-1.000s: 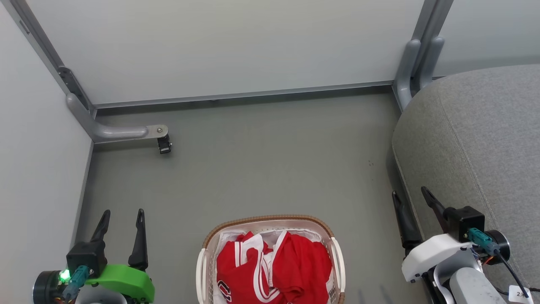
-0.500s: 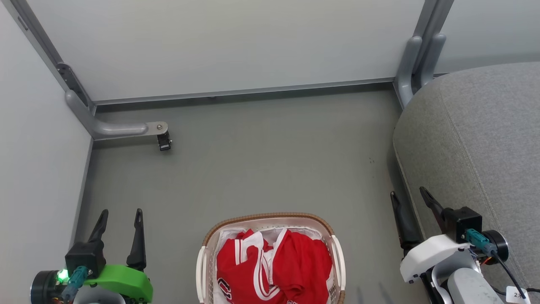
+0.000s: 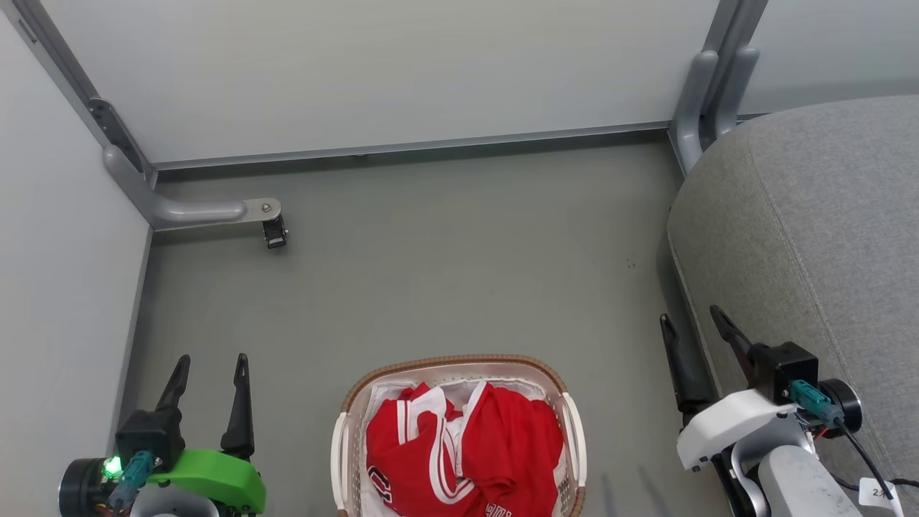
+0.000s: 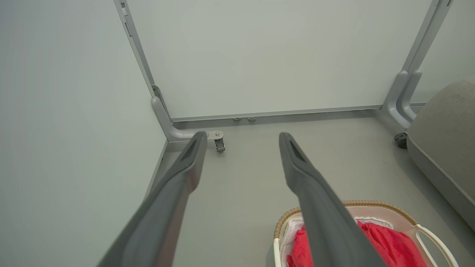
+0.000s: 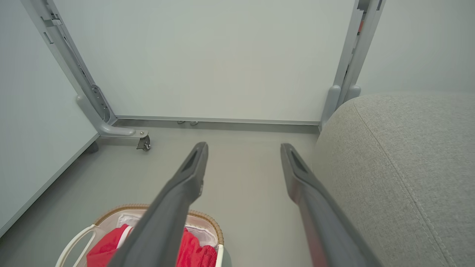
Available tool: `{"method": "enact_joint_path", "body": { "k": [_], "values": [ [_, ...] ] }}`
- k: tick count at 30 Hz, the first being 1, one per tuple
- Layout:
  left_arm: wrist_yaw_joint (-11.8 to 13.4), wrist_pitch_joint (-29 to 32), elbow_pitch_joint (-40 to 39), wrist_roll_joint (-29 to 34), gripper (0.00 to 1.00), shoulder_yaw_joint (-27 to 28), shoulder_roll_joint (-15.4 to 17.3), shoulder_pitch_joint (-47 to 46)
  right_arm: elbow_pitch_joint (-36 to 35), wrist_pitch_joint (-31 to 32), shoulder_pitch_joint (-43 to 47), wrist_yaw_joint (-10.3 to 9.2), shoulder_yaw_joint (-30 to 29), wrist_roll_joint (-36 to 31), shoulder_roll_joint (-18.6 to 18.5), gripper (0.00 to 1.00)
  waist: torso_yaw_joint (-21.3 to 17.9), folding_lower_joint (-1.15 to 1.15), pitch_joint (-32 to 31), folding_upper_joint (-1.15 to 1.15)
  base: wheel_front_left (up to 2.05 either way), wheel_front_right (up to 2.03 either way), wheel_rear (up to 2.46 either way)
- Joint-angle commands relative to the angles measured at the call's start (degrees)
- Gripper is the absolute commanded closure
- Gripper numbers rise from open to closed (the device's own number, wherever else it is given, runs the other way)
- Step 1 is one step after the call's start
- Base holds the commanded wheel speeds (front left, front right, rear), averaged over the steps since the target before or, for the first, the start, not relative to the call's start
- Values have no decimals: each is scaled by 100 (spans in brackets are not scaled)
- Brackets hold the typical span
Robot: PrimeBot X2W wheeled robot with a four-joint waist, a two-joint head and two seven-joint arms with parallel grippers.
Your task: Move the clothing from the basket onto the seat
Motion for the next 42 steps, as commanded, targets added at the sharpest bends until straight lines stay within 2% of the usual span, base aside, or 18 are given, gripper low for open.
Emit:
{"method": "enact_joint_path", "body": {
  "k": [1, 13, 18, 25, 33, 42],
  "values": [
    [-17, -4, 9, -54, 0, -17, -3, -57, -30, -28, -76, -2, 11, 4, -25, 0, -35, 0, 74, 0, 0, 0, 0],
    [-17, -3, 109, -246, 0, -490, -139, -409, -284, -28, -482, -2, 133, -32, -54, 0, -249, 0, 747, 0, 0, 0, 0],
    [-17, -3, 192, -362, 0, -977, -160, -696, -408, -27, -793, -2, 222, -82, -33, 0, -374, 0, 1243, 0, 0, 0, 0],
    [-16, -2, 493, -568, 0, -1579, -32, -1122, -529, -27, -1218, -3, 418, -108, 61, 0, -609, 0, 1893, 0, 0, 0, 0],
    [-11, -2, 1224, -695, 0, -2204, 148, -1708, -695, -28, -1633, -3, 627, -80, 171, 0, -921, 0, 2545, 0, 0, 0, 0],
    [-11, -1, 2572, -889, 0, -3041, 429, -2591, -831, -28, -1898, -3, 792, -97, 225, 0, -1143, 0, 3229, 0, 0, 0, 0]
  ]
}}
